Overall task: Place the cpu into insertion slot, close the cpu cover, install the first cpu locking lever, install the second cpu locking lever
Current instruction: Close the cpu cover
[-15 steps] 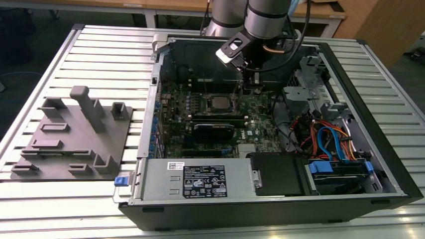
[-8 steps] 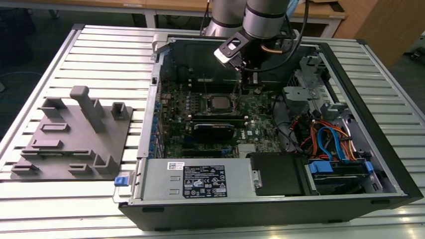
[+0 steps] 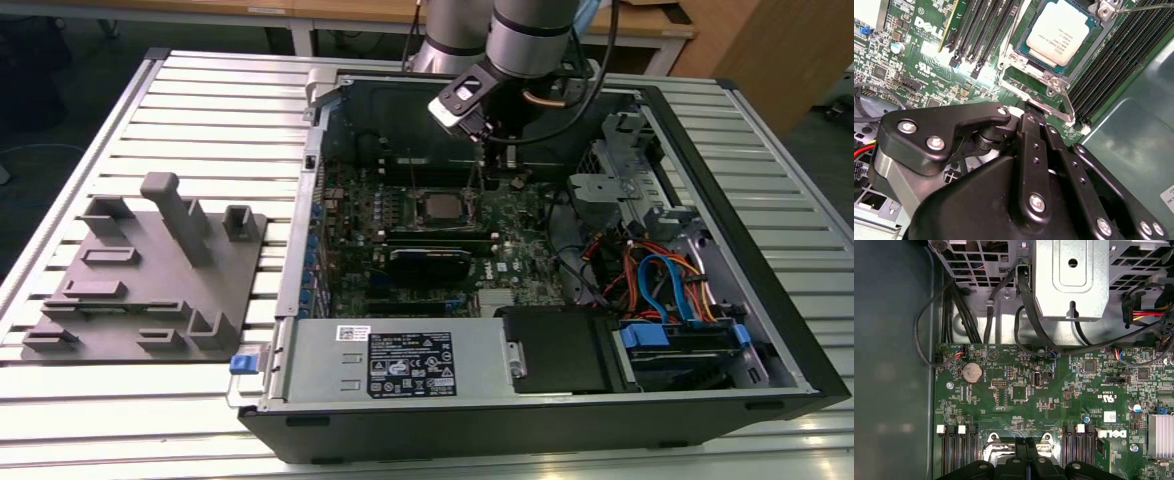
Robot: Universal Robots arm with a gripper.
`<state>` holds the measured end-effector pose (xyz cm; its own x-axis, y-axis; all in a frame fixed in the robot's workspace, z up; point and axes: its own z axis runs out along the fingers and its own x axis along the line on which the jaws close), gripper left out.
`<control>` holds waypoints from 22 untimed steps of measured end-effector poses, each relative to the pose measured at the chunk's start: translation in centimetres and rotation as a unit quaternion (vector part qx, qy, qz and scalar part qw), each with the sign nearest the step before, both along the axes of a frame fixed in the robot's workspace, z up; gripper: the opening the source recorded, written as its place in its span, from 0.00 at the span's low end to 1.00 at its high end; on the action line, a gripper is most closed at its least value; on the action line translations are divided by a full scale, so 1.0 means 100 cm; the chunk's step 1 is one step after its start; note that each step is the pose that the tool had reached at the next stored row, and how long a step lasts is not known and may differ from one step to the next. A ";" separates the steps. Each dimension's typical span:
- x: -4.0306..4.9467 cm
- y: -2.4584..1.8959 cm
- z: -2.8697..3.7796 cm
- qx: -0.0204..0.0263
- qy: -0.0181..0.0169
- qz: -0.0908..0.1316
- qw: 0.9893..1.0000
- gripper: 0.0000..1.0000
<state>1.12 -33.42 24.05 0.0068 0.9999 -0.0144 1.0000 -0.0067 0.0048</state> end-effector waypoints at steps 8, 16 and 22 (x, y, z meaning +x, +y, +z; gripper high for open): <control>-0.0015 0.0000 0.0000 0.000 0.000 0.000 1.000 0.10; -0.0040 0.0000 0.0000 0.000 0.000 0.000 1.000 0.10; -0.0054 0.0000 0.0000 0.000 0.000 0.000 1.000 0.10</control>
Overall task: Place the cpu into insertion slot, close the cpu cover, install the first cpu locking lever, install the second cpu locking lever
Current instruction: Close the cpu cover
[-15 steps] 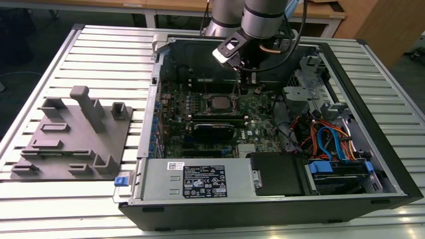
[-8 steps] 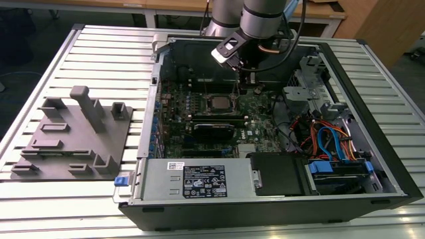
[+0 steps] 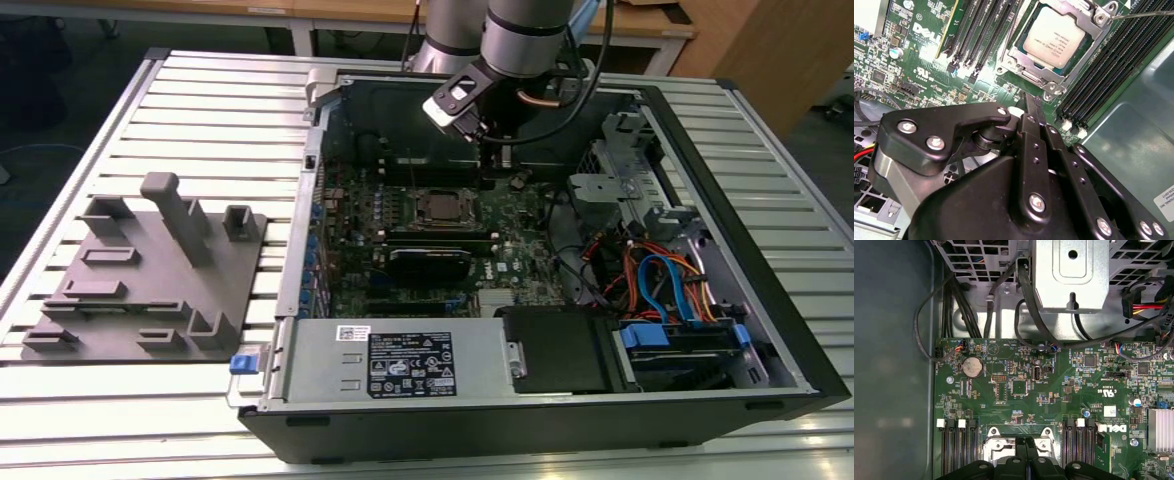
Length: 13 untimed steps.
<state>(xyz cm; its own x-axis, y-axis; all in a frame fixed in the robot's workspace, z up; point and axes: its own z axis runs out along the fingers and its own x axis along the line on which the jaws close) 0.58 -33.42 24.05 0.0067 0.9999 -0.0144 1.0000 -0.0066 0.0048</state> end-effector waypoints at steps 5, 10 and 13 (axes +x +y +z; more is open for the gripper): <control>0.0000 0.0000 0.0000 0.000 0.000 0.000 1.000 0.10; -0.0004 0.0000 0.0000 0.000 0.000 0.000 1.000 0.10; -0.0049 0.0001 -0.0008 0.000 0.000 0.000 1.000 0.10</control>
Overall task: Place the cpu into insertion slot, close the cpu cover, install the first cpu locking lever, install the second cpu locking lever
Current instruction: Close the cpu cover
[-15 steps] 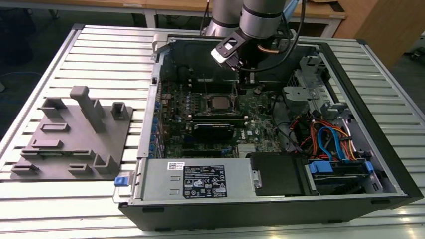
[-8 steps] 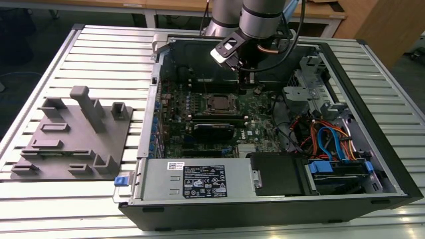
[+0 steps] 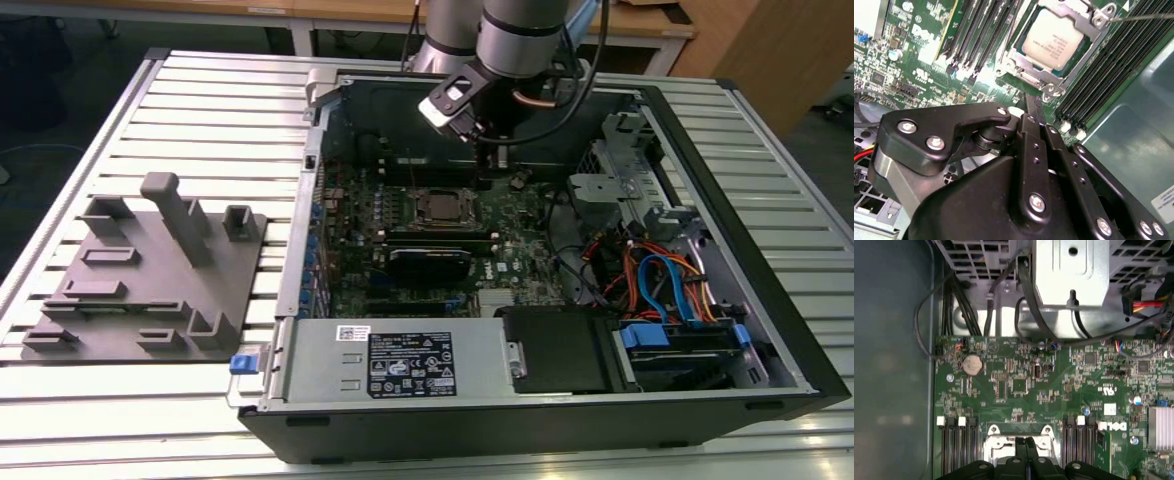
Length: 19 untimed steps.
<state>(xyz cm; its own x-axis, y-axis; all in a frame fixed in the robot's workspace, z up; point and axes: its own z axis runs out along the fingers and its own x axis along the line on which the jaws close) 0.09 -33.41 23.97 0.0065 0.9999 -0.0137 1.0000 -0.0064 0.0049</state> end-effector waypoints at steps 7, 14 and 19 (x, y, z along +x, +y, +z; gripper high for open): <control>-0.0099 -0.0001 -0.0025 0.000 0.000 0.000 1.000 0.10; -0.0107 -0.0001 -0.0028 0.000 0.000 0.000 1.000 0.10; -0.0107 -0.0001 -0.0028 0.000 0.000 0.000 1.000 0.10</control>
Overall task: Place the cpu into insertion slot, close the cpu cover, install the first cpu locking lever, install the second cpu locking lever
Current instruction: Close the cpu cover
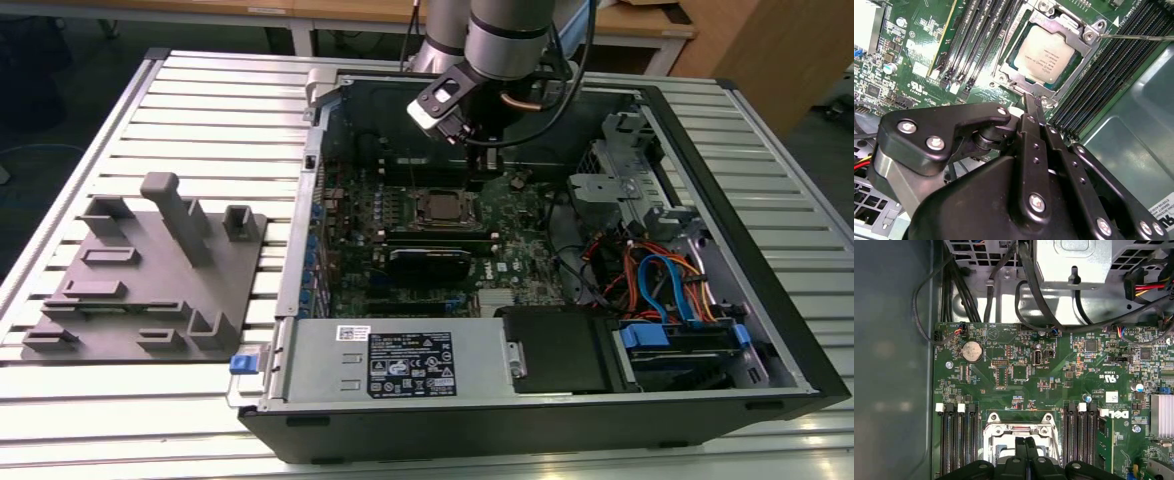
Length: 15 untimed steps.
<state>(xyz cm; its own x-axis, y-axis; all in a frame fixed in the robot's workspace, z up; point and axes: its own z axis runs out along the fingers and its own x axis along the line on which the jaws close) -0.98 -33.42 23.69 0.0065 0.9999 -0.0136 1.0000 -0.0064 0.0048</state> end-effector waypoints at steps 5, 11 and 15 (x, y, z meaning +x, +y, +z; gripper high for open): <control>-0.0014 0.0000 -0.0010 0.000 0.000 0.001 1.000 0.10; -0.0098 -0.0001 -0.0082 0.000 0.000 0.012 1.000 0.10; -0.0140 -0.0002 -0.0098 0.001 0.000 0.014 1.000 0.10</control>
<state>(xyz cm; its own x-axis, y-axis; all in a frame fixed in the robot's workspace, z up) -2.37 -33.43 22.70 -0.0207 0.9997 -0.0126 0.9998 0.0207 0.0044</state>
